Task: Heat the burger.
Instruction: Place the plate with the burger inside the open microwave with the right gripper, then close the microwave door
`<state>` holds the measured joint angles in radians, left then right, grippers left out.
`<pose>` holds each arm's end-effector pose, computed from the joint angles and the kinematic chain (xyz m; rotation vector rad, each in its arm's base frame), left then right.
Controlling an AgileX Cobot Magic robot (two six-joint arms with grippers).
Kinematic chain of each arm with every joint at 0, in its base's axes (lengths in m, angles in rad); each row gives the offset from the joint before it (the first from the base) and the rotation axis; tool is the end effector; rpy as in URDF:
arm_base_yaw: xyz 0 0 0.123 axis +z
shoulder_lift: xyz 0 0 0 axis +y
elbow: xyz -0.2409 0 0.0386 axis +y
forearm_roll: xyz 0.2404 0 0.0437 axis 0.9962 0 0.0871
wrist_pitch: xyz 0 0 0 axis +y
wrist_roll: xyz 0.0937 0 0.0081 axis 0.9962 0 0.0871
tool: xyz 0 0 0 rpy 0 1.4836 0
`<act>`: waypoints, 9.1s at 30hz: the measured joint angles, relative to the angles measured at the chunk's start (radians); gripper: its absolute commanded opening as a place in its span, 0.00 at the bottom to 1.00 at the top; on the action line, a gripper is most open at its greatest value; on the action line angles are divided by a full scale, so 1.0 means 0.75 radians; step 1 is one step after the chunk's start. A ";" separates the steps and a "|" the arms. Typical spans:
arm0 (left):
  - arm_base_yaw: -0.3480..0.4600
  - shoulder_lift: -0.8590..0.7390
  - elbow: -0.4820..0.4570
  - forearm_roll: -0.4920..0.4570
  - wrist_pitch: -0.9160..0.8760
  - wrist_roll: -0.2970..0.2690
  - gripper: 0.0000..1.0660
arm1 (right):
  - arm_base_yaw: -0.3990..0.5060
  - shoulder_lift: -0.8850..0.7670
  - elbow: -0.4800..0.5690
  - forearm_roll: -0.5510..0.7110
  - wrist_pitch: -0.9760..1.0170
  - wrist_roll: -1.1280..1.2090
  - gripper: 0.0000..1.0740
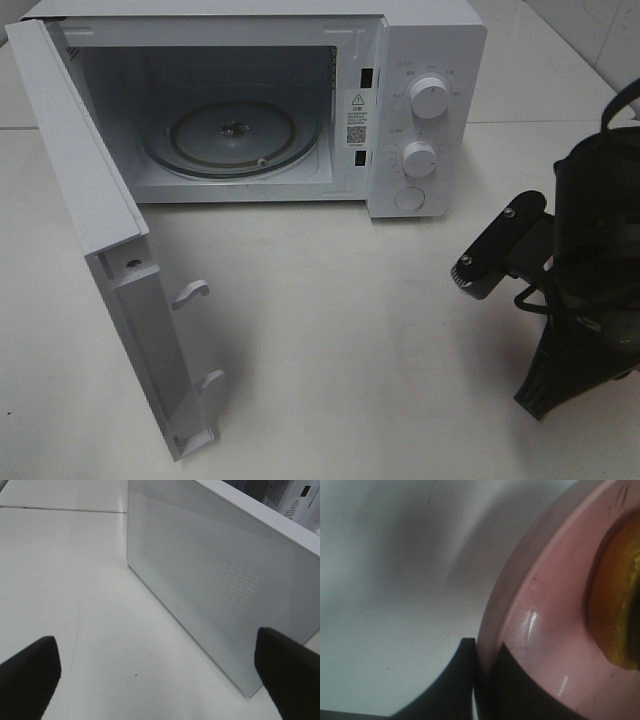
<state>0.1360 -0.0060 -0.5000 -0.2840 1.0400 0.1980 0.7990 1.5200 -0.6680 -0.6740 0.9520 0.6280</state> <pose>0.0337 -0.0183 0.2769 0.0721 1.9868 -0.1229 0.1845 0.1210 0.1325 -0.8516 2.6961 -0.6964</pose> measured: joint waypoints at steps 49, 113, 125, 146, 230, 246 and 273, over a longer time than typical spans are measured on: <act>0.000 0.000 0.000 0.000 0.000 0.000 0.92 | 0.428 0.000 0.003 -0.245 -0.217 -0.465 0.00; 0.000 0.000 0.000 0.000 0.000 0.000 0.92 | -0.072 0.007 -0.204 0.555 -0.827 -2.428 0.00; 0.000 0.000 0.000 0.000 0.000 0.000 0.92 | -0.184 0.007 -0.263 1.048 -0.736 -3.013 0.00; 0.000 0.000 0.000 0.000 0.000 0.000 0.92 | -0.205 0.057 -0.277 1.068 -0.772 -3.040 0.00; 0.000 0.000 0.000 0.000 0.000 0.000 0.92 | -0.191 1.003 -1.603 0.713 -0.449 -2.441 0.03; 0.000 0.000 0.000 0.001 0.000 0.000 0.92 | -0.191 1.060 -1.636 0.703 -0.583 -2.441 0.38; 0.000 0.000 0.000 0.003 0.000 0.000 0.92 | -0.191 0.796 -1.211 0.704 -0.708 -2.364 0.57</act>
<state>0.1360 -0.0060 -0.5000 -0.2820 1.0400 0.1980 0.6560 2.1170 -1.5760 -0.1460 0.4210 -1.1450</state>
